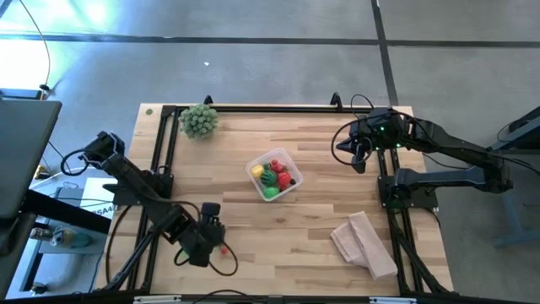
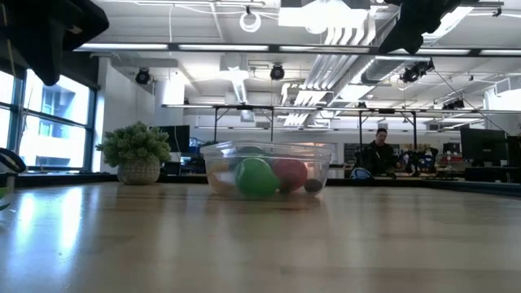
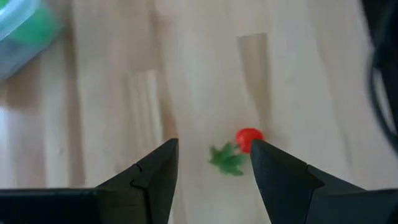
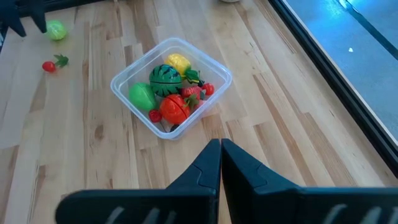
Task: Pick and placing Produce into tupperware
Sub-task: Put the red cherry into the transparent bin
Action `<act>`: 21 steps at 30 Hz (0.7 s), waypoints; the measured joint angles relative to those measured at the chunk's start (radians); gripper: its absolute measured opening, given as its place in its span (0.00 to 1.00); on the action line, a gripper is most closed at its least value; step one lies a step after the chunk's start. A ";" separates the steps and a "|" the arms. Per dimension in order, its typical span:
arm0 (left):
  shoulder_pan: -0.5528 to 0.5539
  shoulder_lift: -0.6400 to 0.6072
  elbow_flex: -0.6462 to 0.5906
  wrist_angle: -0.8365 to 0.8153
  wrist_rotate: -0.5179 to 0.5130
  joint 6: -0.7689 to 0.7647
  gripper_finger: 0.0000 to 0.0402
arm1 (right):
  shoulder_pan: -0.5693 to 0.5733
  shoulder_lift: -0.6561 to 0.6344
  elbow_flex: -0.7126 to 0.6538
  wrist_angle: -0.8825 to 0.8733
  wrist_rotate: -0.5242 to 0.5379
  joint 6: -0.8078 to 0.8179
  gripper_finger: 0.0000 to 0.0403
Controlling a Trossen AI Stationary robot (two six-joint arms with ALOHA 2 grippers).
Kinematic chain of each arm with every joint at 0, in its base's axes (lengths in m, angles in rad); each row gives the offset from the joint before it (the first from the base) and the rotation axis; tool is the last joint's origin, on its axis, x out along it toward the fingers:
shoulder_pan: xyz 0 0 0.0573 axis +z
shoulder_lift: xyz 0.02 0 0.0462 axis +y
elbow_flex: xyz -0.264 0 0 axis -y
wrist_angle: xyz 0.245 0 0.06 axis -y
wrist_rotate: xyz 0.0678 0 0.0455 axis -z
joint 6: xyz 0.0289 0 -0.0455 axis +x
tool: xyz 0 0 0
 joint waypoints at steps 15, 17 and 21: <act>-0.003 0.043 0.001 0.091 0.084 0.204 0.48 | 0.000 0.000 0.000 0.000 0.000 0.000 0.01; -0.002 0.069 0.000 0.089 0.107 0.204 0.48 | 0.000 0.000 0.000 0.000 0.000 0.000 0.01; -0.003 0.123 0.000 0.088 0.112 0.207 0.48 | 0.000 0.000 0.000 0.000 0.000 0.000 0.01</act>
